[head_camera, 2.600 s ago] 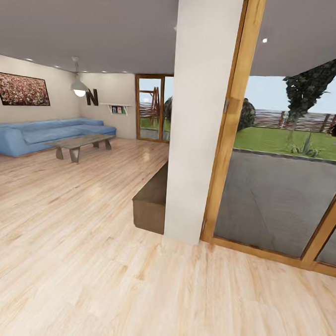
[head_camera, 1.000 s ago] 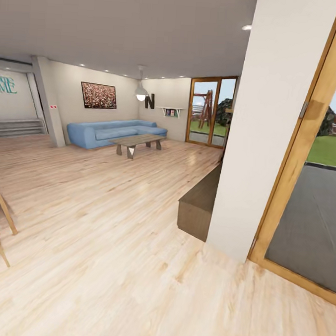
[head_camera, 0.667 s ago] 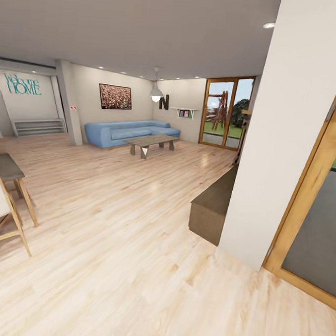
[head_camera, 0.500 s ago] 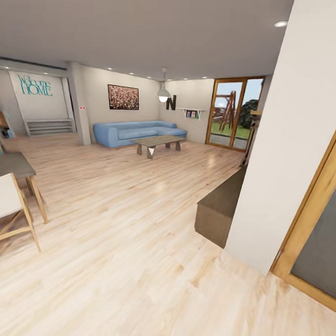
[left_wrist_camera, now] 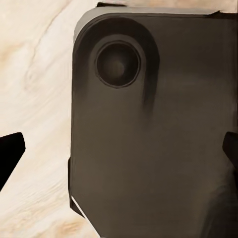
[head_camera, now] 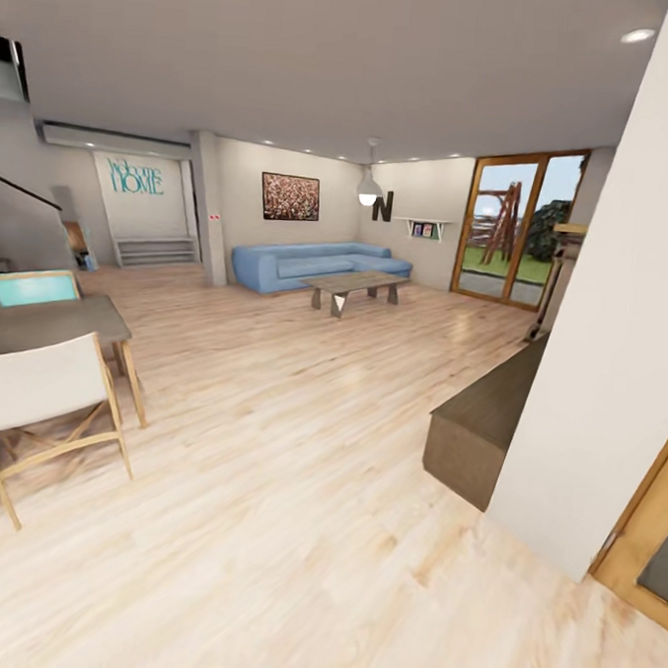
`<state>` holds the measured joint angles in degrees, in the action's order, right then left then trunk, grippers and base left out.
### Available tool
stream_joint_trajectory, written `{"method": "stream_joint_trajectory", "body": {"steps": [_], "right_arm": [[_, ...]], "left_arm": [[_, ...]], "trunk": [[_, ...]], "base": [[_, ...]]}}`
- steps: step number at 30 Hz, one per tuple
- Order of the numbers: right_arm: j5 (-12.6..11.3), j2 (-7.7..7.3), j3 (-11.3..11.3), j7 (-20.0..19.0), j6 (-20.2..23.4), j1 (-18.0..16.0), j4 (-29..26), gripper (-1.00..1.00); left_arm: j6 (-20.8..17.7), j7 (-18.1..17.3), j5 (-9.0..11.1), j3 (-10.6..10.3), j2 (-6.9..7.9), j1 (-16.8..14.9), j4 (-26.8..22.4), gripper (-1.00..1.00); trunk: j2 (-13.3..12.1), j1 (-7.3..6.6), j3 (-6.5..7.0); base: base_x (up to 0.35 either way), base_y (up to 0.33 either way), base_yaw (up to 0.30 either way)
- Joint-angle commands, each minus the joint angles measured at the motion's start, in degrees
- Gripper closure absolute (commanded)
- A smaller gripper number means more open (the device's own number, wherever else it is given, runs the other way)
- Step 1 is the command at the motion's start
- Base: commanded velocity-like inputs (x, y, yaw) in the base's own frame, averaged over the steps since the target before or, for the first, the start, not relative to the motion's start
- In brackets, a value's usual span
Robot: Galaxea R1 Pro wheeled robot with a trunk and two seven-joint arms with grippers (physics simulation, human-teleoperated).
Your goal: In the kitchen, take the popcorn bag from the countertop, put it into the microwave, and heat it until the popcorn is cooked so the cooked popcorn ends up inside the bag.
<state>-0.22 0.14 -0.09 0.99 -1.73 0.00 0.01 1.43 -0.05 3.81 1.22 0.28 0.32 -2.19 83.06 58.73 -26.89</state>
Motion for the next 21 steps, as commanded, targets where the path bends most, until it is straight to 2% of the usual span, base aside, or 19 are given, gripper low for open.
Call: {"method": "stream_joint_trajectory", "body": {"steps": [1,9,21], "right_arm": [[-0.08,0.05,-0.05,0.11,-0.19,0.0,0.0,-1.0],[-0.05,0.19,-0.04,0.09,-0.31,0.0,0.0,-1.0],[0.18,0.3,0.06,0.15,-1.73,0.0,0.0,-1.0]], "left_arm": [[0.06,-0.02,0.43,0.17,-0.31,0.03,-0.33,-1.0],[0.07,-0.2,0.52,0.37,-1.02,0.03,-0.66,-1.0],[0.06,-0.13,0.66,0.37,-1.07,0.03,-0.57,-1.0]], "trunk": [[0.02,0.0,-0.04],[0.02,0.0,-0.04],[0.02,0.0,-0.04]], "base": [[0.0,0.0,0.276],[0.0,0.0,0.276],[0.0,0.0,0.277]]}}
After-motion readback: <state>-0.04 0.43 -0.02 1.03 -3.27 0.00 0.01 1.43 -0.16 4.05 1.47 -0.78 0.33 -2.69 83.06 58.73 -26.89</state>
